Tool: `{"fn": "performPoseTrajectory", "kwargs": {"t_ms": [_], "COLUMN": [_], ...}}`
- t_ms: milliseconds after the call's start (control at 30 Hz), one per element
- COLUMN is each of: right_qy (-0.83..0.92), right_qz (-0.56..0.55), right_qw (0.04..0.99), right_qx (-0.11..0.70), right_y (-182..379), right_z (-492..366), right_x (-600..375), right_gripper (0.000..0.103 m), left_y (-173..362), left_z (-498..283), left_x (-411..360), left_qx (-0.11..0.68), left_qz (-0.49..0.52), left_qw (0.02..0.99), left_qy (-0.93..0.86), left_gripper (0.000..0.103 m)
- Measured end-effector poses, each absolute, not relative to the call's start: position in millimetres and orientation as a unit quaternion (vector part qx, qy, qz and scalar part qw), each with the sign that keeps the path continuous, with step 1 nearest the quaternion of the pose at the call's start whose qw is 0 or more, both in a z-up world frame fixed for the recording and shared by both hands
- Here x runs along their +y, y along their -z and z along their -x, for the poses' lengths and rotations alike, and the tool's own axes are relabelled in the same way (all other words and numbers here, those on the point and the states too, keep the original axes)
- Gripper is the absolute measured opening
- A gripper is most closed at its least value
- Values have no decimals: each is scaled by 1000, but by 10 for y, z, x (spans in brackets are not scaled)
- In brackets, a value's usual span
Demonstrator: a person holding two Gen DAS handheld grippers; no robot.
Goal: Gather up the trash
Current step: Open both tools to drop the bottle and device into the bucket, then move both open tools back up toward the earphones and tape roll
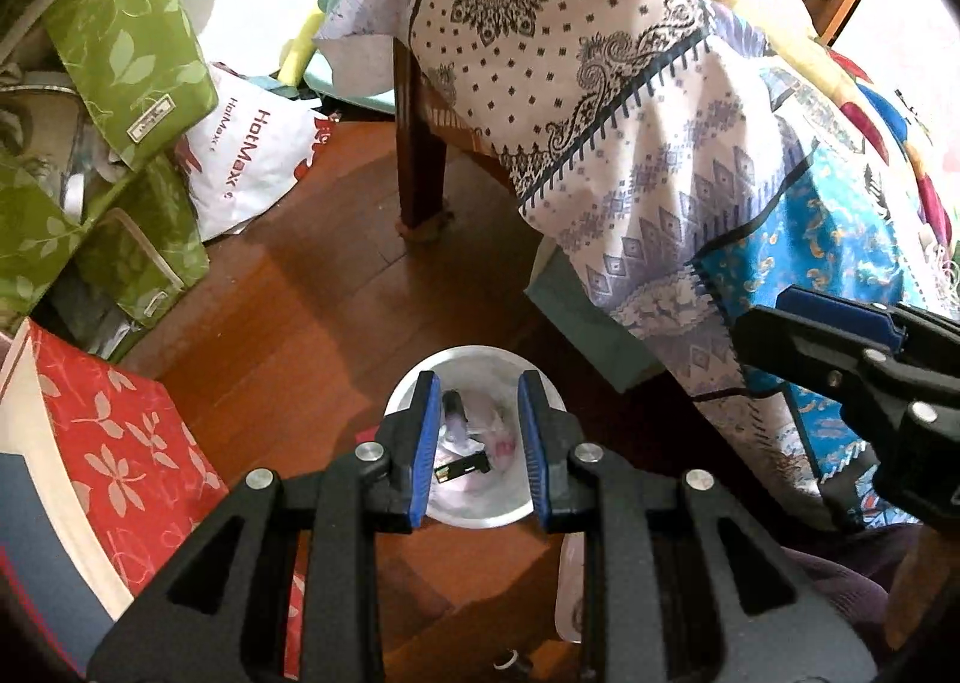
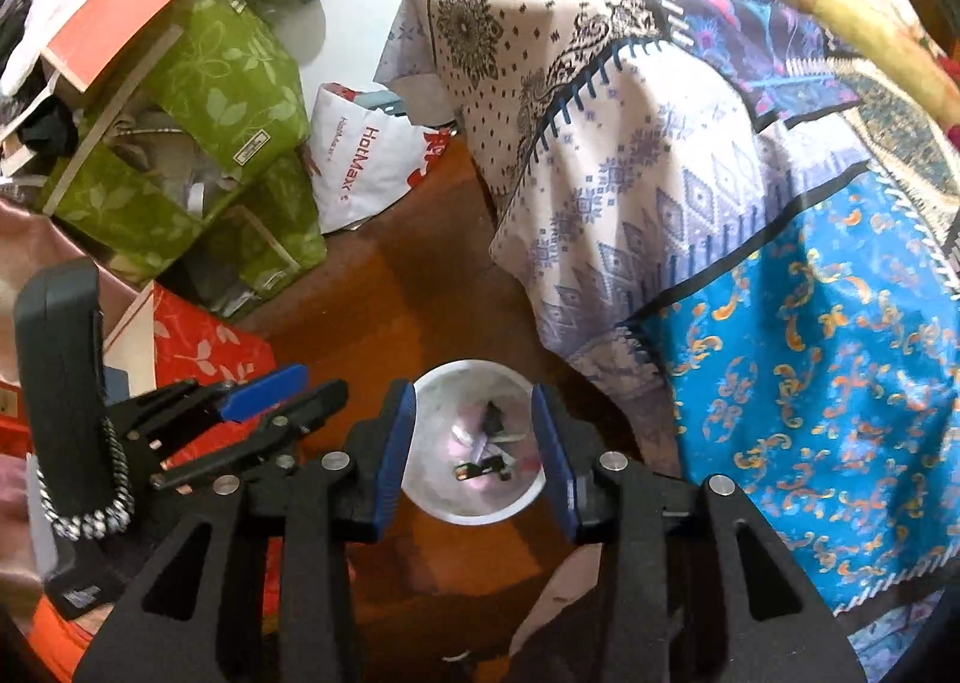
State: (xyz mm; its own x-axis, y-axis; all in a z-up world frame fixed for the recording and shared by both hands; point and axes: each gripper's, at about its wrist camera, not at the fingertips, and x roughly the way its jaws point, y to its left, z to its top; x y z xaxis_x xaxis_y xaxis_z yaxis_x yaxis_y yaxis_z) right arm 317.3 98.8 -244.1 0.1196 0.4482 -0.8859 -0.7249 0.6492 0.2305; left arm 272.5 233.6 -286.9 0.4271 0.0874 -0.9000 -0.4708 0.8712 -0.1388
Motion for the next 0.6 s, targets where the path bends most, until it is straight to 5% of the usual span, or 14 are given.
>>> {"fn": "performPoseTrajectory", "kwargs": {"t_ms": [600], "right_qy": [-395], "right_qz": [135], "right_qw": [791], "right_qx": [447], "right_y": [1641], "right_z": [-2811], "right_x": [367], "right_gripper": [37], "left_y": [1655], "left_z": [-2224], "left_x": [1700], "left_qx": [427], "left_qz": [126], "left_qw": [880], "left_qy": [-167], "left_gripper": [26]}}
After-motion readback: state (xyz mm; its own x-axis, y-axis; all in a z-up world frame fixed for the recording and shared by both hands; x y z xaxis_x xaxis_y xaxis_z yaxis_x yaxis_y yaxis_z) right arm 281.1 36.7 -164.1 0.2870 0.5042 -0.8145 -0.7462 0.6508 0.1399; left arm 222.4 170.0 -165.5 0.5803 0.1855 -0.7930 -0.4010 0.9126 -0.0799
